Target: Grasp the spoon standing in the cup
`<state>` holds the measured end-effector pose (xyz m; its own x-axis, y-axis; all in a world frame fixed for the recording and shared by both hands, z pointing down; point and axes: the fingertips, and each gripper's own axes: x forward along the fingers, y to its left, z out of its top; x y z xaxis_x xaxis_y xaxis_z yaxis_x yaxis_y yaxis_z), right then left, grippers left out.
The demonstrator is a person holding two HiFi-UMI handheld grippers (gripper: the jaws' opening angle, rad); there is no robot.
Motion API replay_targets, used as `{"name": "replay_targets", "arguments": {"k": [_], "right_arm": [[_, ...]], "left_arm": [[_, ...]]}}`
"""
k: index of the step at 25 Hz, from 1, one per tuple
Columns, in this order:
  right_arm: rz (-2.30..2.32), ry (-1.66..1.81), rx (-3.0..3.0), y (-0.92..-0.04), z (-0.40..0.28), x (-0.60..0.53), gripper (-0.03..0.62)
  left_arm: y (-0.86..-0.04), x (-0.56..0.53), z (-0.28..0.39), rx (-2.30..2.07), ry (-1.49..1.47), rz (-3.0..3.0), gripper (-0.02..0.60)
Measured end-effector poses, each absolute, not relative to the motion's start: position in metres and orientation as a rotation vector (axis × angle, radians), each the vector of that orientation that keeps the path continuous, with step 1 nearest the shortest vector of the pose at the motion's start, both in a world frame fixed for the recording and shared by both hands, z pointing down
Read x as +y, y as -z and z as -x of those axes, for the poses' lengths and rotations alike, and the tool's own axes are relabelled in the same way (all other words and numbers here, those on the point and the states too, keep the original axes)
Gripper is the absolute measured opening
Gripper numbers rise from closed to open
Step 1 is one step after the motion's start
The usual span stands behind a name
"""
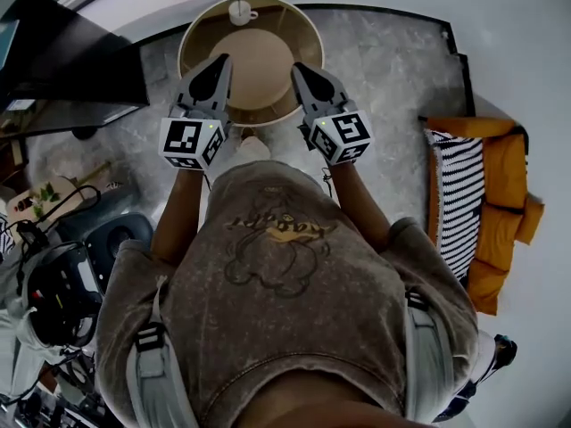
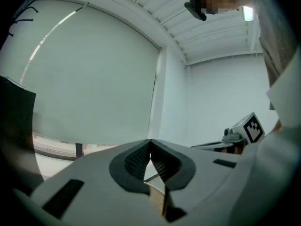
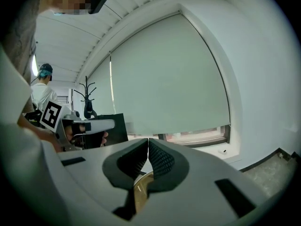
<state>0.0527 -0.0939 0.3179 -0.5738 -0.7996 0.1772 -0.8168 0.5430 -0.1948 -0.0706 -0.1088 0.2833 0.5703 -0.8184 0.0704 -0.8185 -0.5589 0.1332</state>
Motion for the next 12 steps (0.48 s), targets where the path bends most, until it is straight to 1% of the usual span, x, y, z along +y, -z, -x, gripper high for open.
{"name": "replay_targets", "arguments": {"k": [12], "right_arm": [[-1.442, -0.345, -2.691, -0.316, -0.029, -0.149, 0.018]], "left_arm": [[-0.285, -0.165, 0.088, -1.344, 0.012, -2.693, 0.017]]}}
